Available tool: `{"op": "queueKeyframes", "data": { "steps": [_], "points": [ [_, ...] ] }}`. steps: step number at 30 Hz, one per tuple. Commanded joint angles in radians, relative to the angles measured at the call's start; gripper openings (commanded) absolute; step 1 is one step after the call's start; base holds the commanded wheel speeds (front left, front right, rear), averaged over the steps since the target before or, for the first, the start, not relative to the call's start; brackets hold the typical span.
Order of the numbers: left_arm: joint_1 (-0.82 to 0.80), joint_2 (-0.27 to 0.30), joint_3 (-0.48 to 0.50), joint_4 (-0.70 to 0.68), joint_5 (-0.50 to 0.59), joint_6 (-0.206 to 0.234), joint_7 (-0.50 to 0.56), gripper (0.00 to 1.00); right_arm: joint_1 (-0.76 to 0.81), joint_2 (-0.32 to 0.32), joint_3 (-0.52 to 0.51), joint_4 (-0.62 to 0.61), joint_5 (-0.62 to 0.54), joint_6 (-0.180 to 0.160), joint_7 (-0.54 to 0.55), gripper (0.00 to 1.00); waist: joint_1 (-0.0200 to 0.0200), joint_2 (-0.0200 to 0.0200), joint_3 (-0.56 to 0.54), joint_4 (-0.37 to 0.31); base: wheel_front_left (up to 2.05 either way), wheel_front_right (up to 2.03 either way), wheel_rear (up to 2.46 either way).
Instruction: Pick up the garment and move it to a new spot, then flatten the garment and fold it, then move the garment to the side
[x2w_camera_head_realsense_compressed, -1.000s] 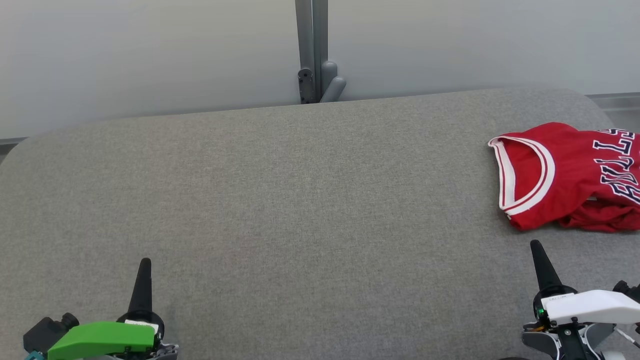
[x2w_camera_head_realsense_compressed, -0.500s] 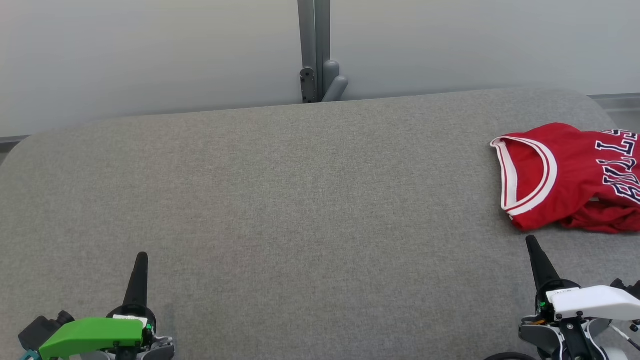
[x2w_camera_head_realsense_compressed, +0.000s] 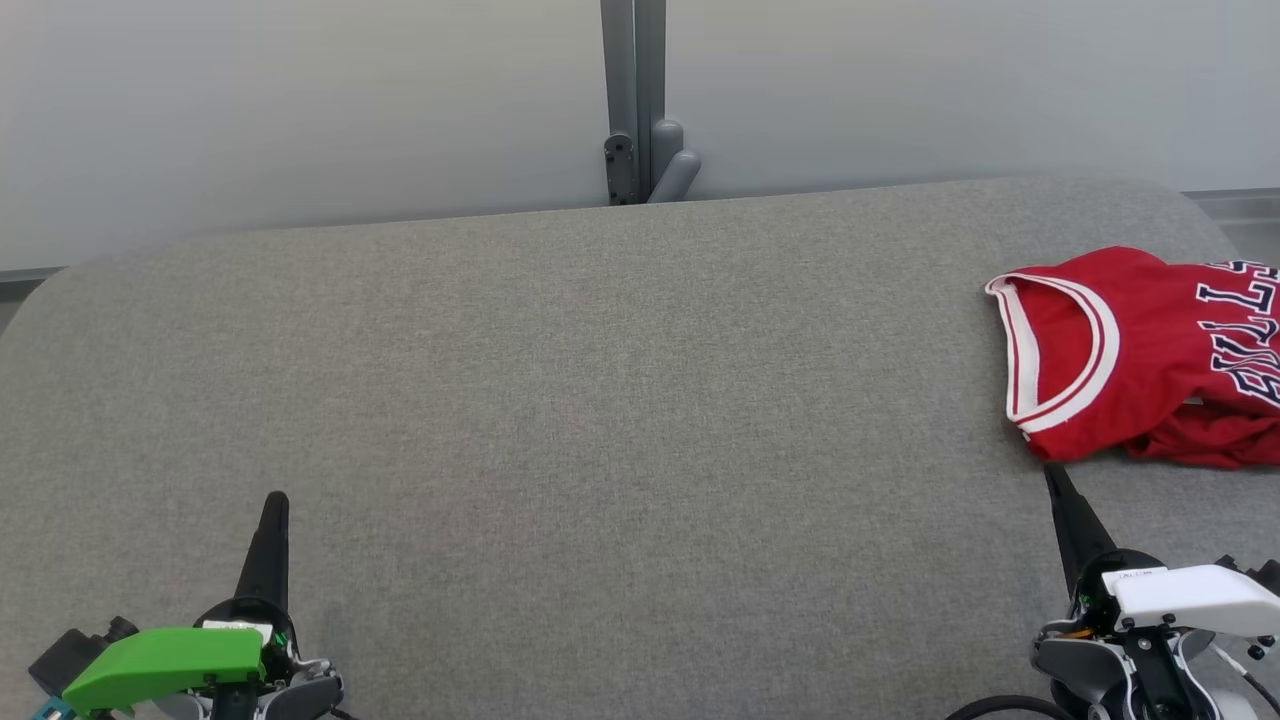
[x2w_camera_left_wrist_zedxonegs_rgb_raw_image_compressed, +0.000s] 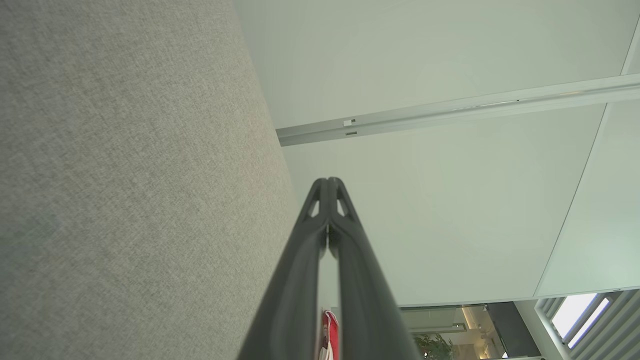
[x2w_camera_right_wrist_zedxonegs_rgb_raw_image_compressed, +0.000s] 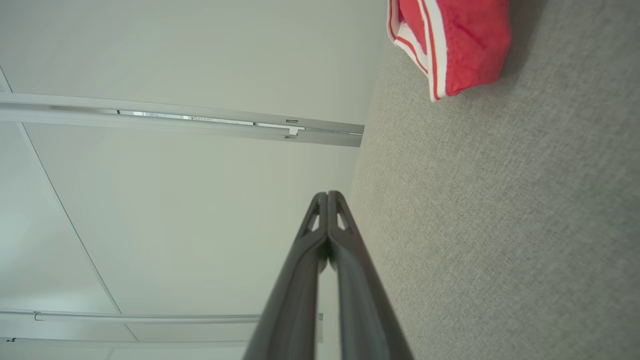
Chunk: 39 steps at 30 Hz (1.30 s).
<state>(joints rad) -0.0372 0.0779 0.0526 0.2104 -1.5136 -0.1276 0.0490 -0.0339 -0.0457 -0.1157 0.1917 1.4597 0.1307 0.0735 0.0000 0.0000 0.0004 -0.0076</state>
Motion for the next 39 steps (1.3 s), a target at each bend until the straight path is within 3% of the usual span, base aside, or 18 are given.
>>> {"op": "queueKeyframes", "data": {
  "steps": [1, 19, 39],
  "points": [
    [-0.021, 0.006, 0.004, -0.006, -0.026, -0.005, 0.005, 0.00, -0.017, -0.006, 0.002, 0.000, 0.024, 0.000, 0.008, 0.00, 0.0000, 0.0000, 0.000, 0.001, 0.00, 0.00, 0.00],
    [-0.035, 0.003, 0.025, -0.011, -0.144, -0.006, 0.041, 0.00, -0.031, -0.007, 0.009, 0.004, 0.166, 0.000, 0.039, 0.00, 0.0000, 0.0000, 0.002, 0.008, 0.00, 0.00, 0.00],
    [-0.034, -0.004, 0.031, -0.010, -0.130, -0.006, 0.047, 0.00, -0.030, -0.007, 0.008, 0.004, 0.161, 0.000, 0.037, 0.00, 0.0000, 0.0000, 0.002, 0.008, 0.00, 0.00, 0.00]
  ]
}}
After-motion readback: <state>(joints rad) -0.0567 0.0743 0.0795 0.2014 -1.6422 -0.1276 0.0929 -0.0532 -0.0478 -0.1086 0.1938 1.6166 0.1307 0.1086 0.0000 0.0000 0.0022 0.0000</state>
